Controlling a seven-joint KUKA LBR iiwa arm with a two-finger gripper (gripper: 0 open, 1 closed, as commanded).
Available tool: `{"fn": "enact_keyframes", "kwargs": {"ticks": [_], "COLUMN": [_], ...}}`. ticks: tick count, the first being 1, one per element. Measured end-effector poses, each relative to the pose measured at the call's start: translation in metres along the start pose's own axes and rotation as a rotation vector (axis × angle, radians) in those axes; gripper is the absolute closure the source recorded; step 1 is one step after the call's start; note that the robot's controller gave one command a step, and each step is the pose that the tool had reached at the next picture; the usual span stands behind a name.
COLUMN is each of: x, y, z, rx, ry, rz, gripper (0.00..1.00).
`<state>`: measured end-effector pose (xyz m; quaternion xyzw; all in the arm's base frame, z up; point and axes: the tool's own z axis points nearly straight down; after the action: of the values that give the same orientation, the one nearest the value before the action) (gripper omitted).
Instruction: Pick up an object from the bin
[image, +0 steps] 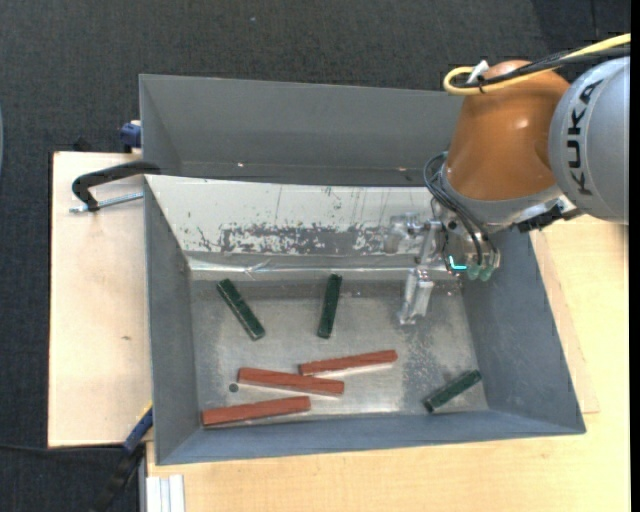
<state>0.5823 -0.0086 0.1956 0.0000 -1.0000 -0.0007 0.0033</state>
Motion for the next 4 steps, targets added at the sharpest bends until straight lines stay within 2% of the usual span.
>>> {"fn": "enact_keyframes", "kwargs": {"ticks": [1,2,3,4], "x": [-0.002,0.050,0.050,0.050], "y": [0.000,0.016,0.016,0.016], "z": [-0.005,0.080,0.080,0.080], "rx": [0.000,0.000,0.001,0.001], "ry": [-0.009,-0.008,-0.009,-0.009], "rz": [0.000,-0.089,-0.090,-0.090], "gripper": [0.00,1.00,0.00,0.00]}}
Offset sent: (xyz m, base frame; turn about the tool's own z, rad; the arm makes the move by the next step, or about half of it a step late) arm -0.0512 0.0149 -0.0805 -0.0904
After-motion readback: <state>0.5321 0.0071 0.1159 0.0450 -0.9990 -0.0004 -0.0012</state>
